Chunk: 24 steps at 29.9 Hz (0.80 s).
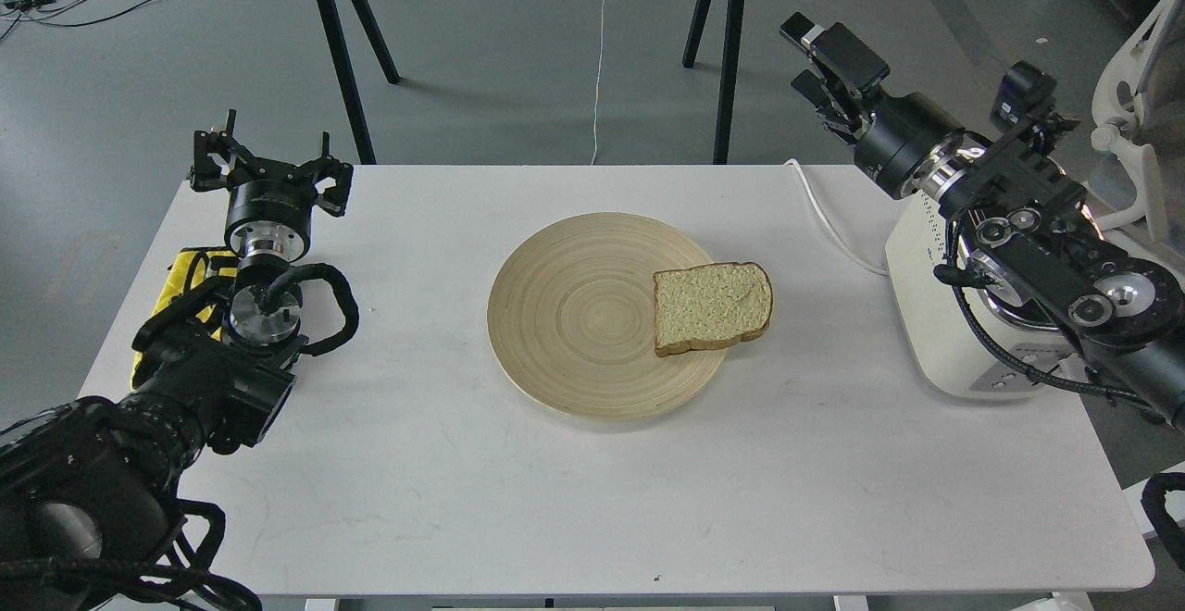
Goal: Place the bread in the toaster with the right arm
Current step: 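Move the right gripper from beside the toaster toward the bread slice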
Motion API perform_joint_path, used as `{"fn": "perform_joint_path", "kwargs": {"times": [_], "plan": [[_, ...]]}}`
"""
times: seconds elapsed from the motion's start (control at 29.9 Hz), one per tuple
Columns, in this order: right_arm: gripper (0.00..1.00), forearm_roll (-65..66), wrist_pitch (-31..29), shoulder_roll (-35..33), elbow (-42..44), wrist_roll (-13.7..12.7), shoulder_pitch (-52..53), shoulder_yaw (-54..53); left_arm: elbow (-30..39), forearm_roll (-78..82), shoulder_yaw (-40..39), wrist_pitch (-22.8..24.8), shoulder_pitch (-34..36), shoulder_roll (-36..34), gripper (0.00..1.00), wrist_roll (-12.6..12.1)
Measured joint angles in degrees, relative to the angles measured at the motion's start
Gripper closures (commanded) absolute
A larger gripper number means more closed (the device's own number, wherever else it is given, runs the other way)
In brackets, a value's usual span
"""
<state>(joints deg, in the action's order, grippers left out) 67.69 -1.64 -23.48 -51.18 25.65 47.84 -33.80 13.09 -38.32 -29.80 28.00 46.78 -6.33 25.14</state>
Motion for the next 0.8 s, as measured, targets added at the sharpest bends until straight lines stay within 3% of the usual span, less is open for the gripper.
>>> {"fn": "perform_joint_path", "kwargs": {"times": [0.37, 0.8], "plan": [[0.02, 2.4, 12.6, 0.8, 2.0, -1.5, -4.8, 10.0, 0.0, 0.0, 0.0, 0.0, 0.0, 0.0, 0.0, 0.0], [0.02, 0.0, 16.1, 3.0, 2.1, -5.3, -12.4, 9.3, 0.0, 0.0, 0.0, 0.0, 0.0, 0.0, 0.0, 0.0]]}}
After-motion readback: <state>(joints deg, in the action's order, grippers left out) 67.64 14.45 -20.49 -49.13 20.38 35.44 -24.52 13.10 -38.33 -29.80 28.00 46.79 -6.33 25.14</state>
